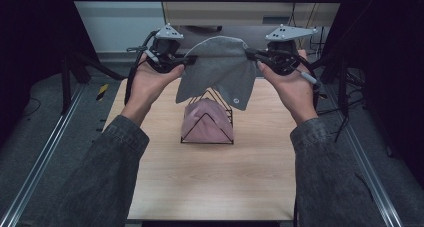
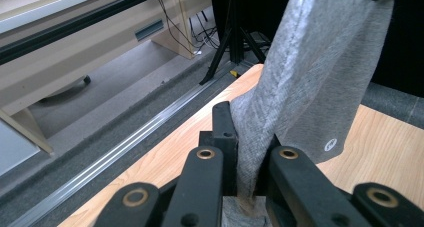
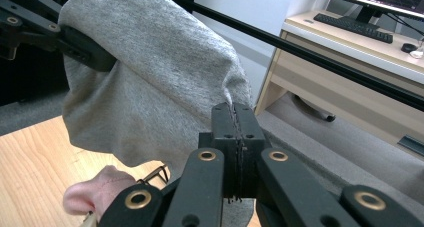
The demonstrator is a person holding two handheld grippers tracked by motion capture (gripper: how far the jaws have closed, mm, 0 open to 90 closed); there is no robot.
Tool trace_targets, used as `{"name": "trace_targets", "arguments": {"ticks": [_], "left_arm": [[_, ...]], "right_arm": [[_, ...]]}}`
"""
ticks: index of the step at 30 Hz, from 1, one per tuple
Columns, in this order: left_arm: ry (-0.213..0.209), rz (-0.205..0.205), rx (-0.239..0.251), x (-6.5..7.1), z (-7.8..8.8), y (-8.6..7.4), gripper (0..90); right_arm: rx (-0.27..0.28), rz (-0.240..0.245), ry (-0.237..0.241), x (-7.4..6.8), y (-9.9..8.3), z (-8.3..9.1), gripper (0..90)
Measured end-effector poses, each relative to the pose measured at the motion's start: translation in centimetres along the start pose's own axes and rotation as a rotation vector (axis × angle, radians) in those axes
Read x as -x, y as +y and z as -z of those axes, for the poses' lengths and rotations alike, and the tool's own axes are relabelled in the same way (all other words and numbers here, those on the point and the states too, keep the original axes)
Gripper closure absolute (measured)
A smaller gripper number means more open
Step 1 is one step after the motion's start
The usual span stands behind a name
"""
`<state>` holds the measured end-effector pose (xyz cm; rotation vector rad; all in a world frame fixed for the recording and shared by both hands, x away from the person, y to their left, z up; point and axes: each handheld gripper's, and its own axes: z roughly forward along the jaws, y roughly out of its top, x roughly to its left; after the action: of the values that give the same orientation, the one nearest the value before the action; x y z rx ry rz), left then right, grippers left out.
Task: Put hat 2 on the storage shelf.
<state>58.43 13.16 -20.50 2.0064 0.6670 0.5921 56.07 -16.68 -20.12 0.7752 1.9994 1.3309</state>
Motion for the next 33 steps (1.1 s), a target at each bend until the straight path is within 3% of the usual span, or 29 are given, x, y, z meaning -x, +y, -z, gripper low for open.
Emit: {"name": "trace_targets", "arguments": {"ticks": [11, 24, 33], "left_arm": [[0.006, 0.011, 0.028, -0.1, -0.3, -0.3, 86.6], [-0.002, 0.004, 0.016, 0.2, 0.1, -1.5, 86.6], [-0.01, 0.022, 0.013, -0.3, 0.0, -2.4, 86.6]], "right_arm": [[0.001, -0.003, 0.001, -0.3, -0.3, -0.2, 90.0], [-0.025, 0.002, 0.021, -0.4, -0.8, -0.4, 90.0], [-0.031, -0.001, 0.03, -0.6, -1.1, -1.2, 90.0]]}}
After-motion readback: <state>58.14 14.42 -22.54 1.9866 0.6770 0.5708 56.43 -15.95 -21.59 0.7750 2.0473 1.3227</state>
